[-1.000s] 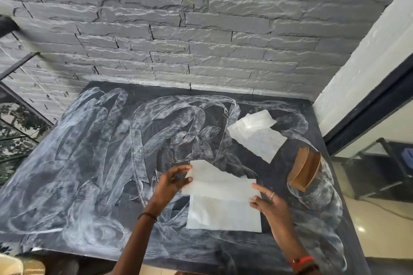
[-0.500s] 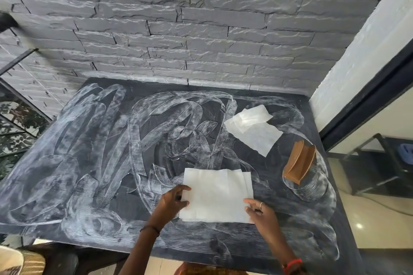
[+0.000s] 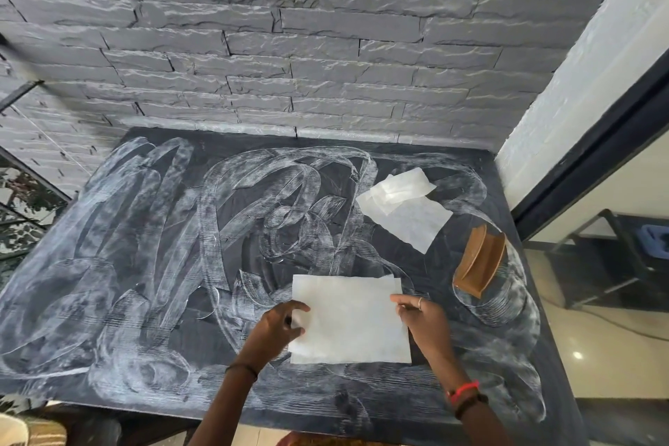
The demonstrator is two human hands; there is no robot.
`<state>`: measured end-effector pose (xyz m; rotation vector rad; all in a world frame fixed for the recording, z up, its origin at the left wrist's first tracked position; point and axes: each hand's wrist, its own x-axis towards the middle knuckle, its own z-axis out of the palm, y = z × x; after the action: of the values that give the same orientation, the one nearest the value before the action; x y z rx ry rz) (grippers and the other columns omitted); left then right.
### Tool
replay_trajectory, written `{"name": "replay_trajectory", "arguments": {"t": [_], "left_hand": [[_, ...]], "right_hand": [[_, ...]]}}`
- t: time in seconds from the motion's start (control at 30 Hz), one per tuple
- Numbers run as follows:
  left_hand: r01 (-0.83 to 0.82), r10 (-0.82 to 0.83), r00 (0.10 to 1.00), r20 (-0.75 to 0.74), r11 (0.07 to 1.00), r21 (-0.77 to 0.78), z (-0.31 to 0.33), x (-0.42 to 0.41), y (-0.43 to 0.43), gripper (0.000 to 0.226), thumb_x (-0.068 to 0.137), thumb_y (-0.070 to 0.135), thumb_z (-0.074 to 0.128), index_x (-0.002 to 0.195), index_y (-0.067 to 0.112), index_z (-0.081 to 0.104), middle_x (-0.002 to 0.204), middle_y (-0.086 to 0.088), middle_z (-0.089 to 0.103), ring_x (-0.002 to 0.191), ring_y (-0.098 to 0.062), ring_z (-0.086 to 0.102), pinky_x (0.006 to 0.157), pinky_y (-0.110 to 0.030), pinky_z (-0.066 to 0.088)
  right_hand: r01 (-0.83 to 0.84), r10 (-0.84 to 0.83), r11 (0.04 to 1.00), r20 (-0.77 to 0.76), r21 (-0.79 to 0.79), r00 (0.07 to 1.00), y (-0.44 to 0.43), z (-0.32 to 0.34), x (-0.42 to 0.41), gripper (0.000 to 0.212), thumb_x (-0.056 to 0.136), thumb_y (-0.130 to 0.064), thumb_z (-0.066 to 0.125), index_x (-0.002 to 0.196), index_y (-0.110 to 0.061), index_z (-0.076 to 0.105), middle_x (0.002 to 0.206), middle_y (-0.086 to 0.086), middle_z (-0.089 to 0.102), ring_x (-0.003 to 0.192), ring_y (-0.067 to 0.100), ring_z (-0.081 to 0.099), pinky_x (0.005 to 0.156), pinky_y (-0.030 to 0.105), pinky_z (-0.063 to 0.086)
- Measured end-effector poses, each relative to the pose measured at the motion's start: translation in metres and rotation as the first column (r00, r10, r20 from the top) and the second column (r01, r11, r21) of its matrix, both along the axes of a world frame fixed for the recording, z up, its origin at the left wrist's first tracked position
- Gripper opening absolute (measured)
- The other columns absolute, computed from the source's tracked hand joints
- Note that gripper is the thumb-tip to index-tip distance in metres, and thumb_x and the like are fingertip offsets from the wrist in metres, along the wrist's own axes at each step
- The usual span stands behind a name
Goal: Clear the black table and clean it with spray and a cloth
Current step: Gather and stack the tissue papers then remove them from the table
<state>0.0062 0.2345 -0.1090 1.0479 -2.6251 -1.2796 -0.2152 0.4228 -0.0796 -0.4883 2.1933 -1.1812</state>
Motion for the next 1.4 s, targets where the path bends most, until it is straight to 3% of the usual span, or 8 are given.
{"name": "replay_trajectory", "arguments": {"t": [0.17, 0.27, 0.37, 0.5, 0.7, 0.9, 1.17, 1.4], "left_hand": [[0.035, -0.034, 0.999, 0.036, 0.999, -0.035, -0.004, -0.002, 0.0, 0.038, 0.077, 0.01, 0.075, 0.094, 0.04, 0.06, 0.085, 0.01, 0.052, 0.067, 0.003, 0.056, 0.067, -0.007, 0.041], [-0.012, 0.019, 0.999, 0.038, 0.983, -0.183, -0.006, -0.005, -0.002, 0.023, 0.074, 0.046, 0.072, 0.095, 0.042, 0.063, 0.087, 0.006, 0.054, 0.069, -0.005, 0.055, 0.071, -0.027, 0.052], [-0.155, 0.155, 0.988, -0.024, 0.941, -0.299, 0.01, -0.017, -0.01, 0.035, 0.075, 0.065, 0.051, 0.086, 0.038, 0.07, 0.09, 0.005, 0.055, 0.076, -0.013, 0.058, 0.073, -0.032, 0.051], [-0.312, 0.282, 0.949, -0.144, 0.907, -0.282, 0.031, -0.051, -0.036, 0.03, 0.088, 0.043, 0.054, 0.091, 0.018, 0.071, 0.096, -0.007, 0.058, 0.084, -0.025, 0.06, 0.078, -0.04, 0.054], [-0.219, 0.19, 0.965, -0.178, 0.963, -0.158, 0.051, -0.142, -0.07, 0.014, 0.093, 0.008, 0.056, 0.086, 0.0, 0.065, 0.091, -0.018, 0.064, 0.067, -0.025, 0.06, 0.064, -0.031, 0.051], [-0.155, 0.146, 0.975, -0.169, 0.987, -0.04, 0.048, -0.223, -0.081, 0.026, 0.089, 0.005, 0.052, 0.071, -0.009, 0.063, 0.073, -0.023, 0.062, 0.064, -0.027, 0.054, 0.061, -0.035, 0.038], [-0.051, 0.049, 0.985, -0.167, 0.999, -0.009, 0.032, -0.286, -0.083, 0.023, 0.086, -0.011, 0.048, 0.098, -0.01, 0.068, 0.105, -0.029, 0.064, 0.1, -0.036, 0.063, 0.089, -0.033, 0.042], [-0.003, 0.007, 0.994, -0.108, 1.0, 0.031, 0.022, -0.3, -0.087, 0.02, 0.088, -0.006, 0.05, 0.103, -0.007, 0.063, 0.112, -0.025, 0.06, 0.104, -0.033, 0.061, 0.092, -0.034, 0.045]], "right_hand": [[-0.062, 0.086, 0.992, -0.233, 0.108, 0.969, 0.012, -0.016, 0.007, 0.022, 0.083, 0.0, 0.062, 0.099, -0.01, 0.073, 0.095, 0.0, 0.071, 0.08, 0.012, 0.067, 0.074, 0.017, 0.051], [-0.067, 0.109, 0.984, -0.264, 0.164, 0.958, 0.01, -0.024, 0.002, 0.02, 0.082, -0.001, 0.063, 0.096, -0.009, 0.073, 0.093, 0.006, 0.071, 0.083, 0.018, 0.067, 0.074, 0.024, 0.051], [-0.031, 0.083, 0.983, -0.283, 0.183, 0.955, 0.006, -0.018, -0.008, 0.017, 0.083, -0.004, 0.061, 0.093, -0.009, 0.074, 0.092, 0.007, 0.07, 0.083, 0.018, 0.066, 0.071, 0.021, 0.046], [0.004, 0.035, 0.993, -0.321, 0.121, 0.946, -0.019, 0.003, -0.04, 0.016, 0.085, -0.001, 0.059, 0.092, -0.003, 0.074, 0.094, 0.009, 0.072, 0.087, 0.019, 0.066, 0.074, 0.019, 0.041], [0.051, -0.017, 0.995, -0.343, 0.089, 0.939, -0.087, 0.019, -0.115, 0.019, 0.088, -0.002, 0.051, 0.094, -0.002, 0.069, 0.098, 0.011, 0.071, 0.094, 0.025, 0.065, 0.076, 0.022, 0.046], [-0.023, 0.078, 0.99, -0.405, 0.138, 0.911, -0.138, 0.008, -0.172, 0.026, 0.087, 0.006, 0.045, 0.097, -0.001, 0.068, 0.103, 0.014, 0.068, 0.1, 0.027, 0.062, 0.088, 0.031, 0.047], [-0.233, 0.435, 0.894, -0.617, 0.383, 0.656, -0.166, -0.012, -0.212, 0.046, 0.083, 0.013, 0.046, 0.122, -0.007, 0.059, 0.121, 0.009, 0.06, 0.114, 0.026, 0.049, 0.099, 0.028, 0.037], [-0.237, 0.486, 0.869, -0.661, 0.434, 0.572, -0.17, -0.015, -0.224, 0.026, 0.087, 0.003, 0.047, 0.1, -0.006, 0.068, 0.103, 0.009, 0.065, 0.102, 0.027, 0.054, 0.089, 0.032, 0.044]]}}
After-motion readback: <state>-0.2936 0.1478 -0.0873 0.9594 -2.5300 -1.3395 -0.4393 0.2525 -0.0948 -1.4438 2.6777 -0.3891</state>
